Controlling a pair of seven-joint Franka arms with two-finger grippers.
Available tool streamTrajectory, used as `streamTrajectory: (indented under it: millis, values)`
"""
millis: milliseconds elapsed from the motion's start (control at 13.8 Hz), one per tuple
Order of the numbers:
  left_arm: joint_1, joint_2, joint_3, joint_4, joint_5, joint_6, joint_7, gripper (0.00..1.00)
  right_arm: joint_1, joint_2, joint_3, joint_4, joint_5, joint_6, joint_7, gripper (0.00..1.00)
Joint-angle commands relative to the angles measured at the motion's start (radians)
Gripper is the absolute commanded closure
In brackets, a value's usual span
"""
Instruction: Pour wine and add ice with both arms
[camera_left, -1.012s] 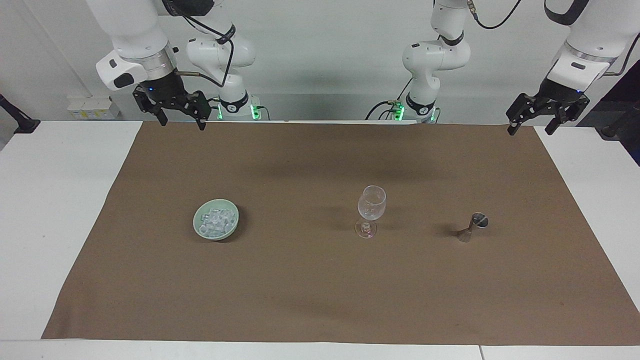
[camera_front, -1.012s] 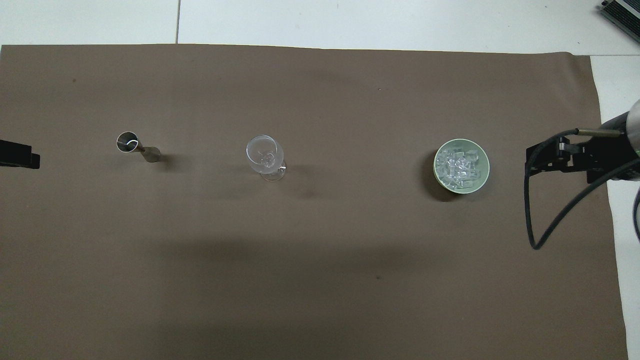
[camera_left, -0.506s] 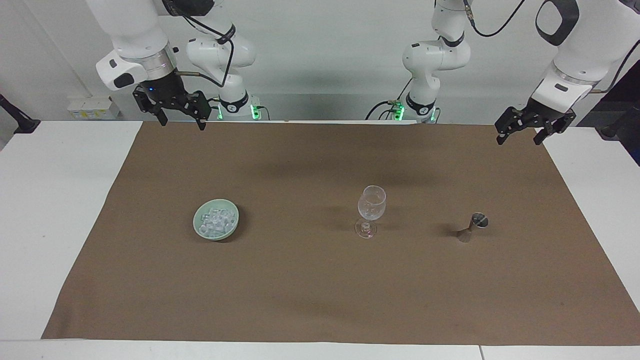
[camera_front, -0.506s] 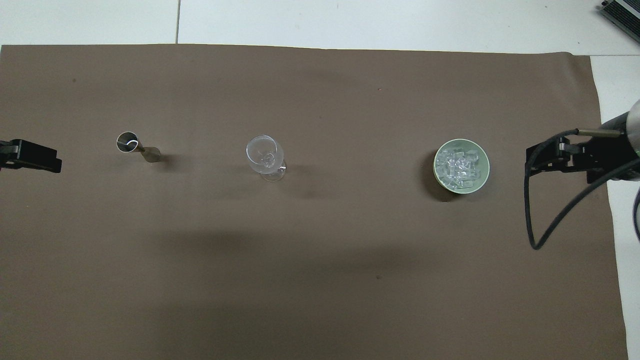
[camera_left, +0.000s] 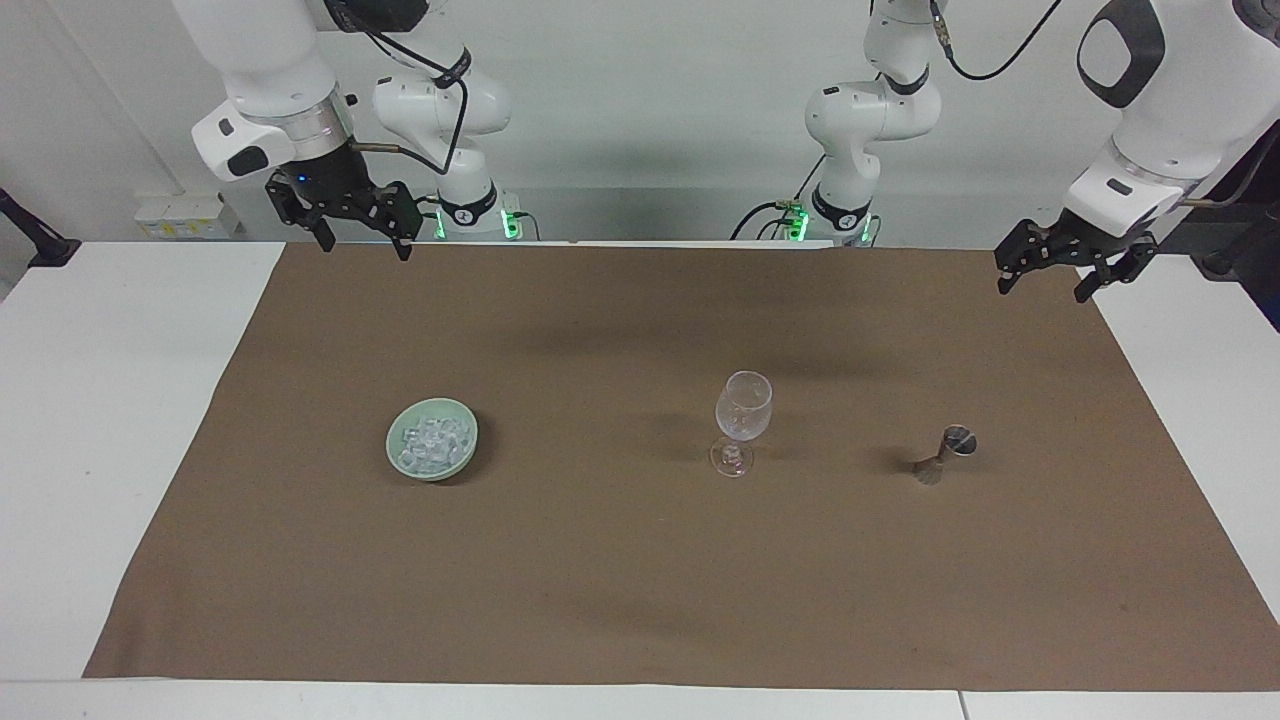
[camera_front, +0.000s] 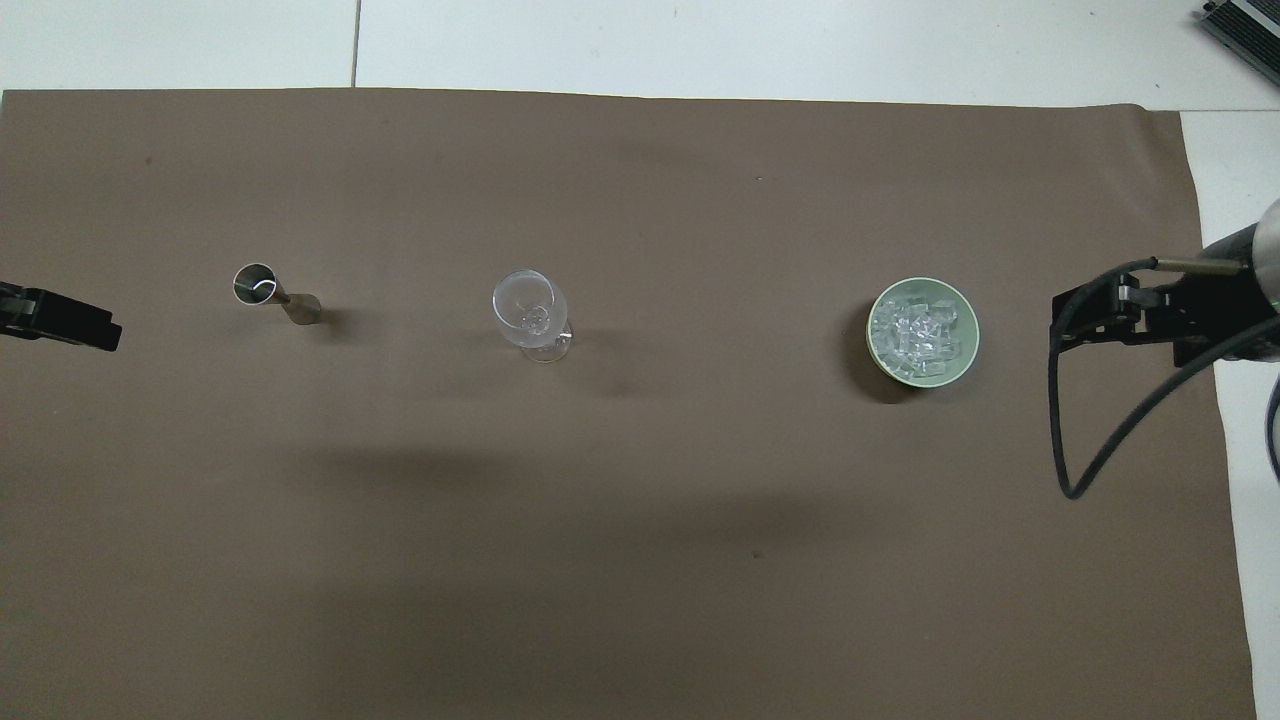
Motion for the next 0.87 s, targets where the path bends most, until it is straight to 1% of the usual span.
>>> streamTrajectory:
  millis: [0, 72, 145, 217, 361, 506, 578, 723, 795]
  values:
    - [0.019, 0.021, 0.003, 0.017, 0.004, 0.063, 0.085, 0.00, -0.012, 0.009, 0.003, 0.016, 0.021, -0.007, -0.019, 0.00]
    - [0.054, 0.036, 0.003, 0.013, -0.020, 0.081, 0.164, 0.00, -0.012, 0.009, 0.003, 0.016, 0.021, -0.007, -0.019, 0.00]
    - [0.101, 0.059, 0.003, 0.013, -0.103, 0.118, 0.270, 0.00, -0.011, 0.009, 0.003, 0.016, 0.021, -0.007, -0.019, 0.00]
    - [0.135, 0.082, 0.003, 0.010, -0.166, 0.155, 0.386, 0.00, -0.012, 0.009, 0.003, 0.016, 0.021, -0.007, -0.019, 0.00]
    - [0.207, 0.130, 0.003, 0.010, -0.255, 0.221, 0.665, 0.00, -0.012, 0.009, 0.003, 0.014, 0.021, -0.007, -0.019, 0.00]
    - [0.276, 0.192, 0.003, 0.011, -0.408, 0.227, 0.895, 0.00, -0.012, 0.009, 0.003, 0.016, 0.022, -0.007, -0.019, 0.00]
    - [0.296, 0.214, 0.003, 0.002, -0.462, 0.221, 1.005, 0.00, -0.011, 0.009, 0.003, 0.016, 0.021, -0.007, -0.019, 0.00]
    - [0.315, 0.265, 0.000, -0.003, -0.542, 0.213, 1.233, 0.00, -0.011, 0.009, 0.003, 0.016, 0.021, -0.007, -0.019, 0.00]
    - [0.316, 0.289, 0.000, -0.003, -0.597, 0.212, 1.312, 0.00, -0.012, 0.009, 0.003, 0.016, 0.021, -0.007, -0.019, 0.00]
